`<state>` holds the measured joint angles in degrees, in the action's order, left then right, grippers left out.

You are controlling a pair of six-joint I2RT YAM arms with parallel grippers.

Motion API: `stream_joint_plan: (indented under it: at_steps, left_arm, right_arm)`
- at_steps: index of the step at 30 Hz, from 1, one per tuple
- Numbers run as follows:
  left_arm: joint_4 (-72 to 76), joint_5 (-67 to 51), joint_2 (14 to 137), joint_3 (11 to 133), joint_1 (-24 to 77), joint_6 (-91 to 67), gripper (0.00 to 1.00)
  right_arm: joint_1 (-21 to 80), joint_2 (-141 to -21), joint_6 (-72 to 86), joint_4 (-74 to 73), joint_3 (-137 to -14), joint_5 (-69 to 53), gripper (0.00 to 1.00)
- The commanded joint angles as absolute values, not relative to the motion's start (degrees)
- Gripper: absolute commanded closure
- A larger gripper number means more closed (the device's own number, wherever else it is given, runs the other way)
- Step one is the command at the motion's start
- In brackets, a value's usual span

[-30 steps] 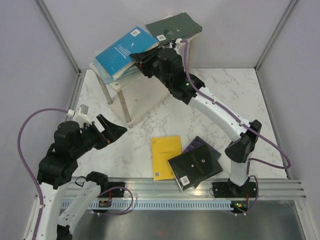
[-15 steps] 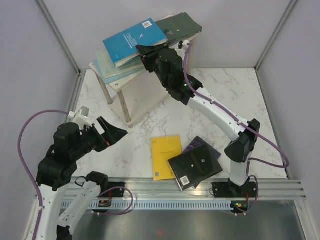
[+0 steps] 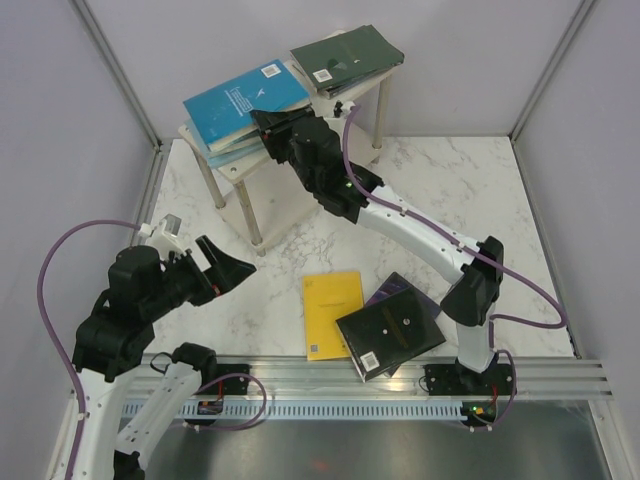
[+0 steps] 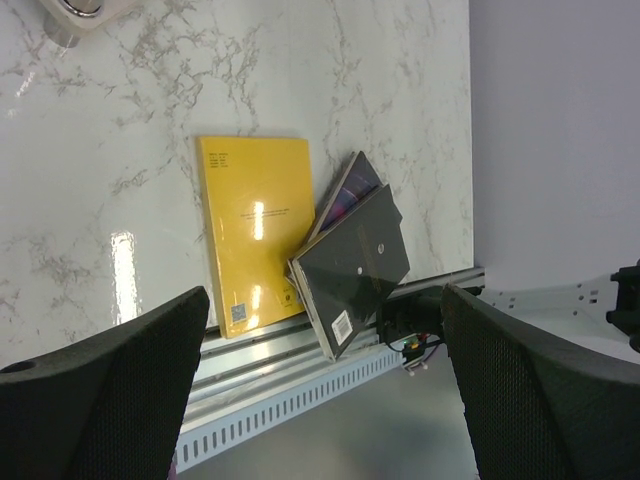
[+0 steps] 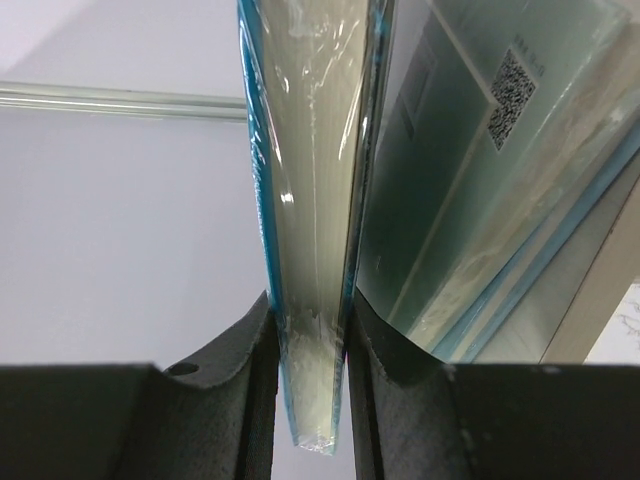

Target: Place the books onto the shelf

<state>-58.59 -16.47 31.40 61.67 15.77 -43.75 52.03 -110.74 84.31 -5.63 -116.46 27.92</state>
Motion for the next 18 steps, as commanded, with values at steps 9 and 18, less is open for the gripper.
stream_joint_plan:
  at_steps: [9, 18]
  left_arm:
    - [-59.41, -17.32, 30.76, 62.23, 15.73, -41.4, 0.0]
    - [-59.33, -16.17, 30.41, 61.7, 15.65, -42.01, 0.0]
  right_arm:
    - [52.03, -103.8, 86.57, 6.59, -111.1, 28.92, 0.06]
    - [52.03, -100.37, 84.29, 0.71, -109.6, 24.88, 0.02]
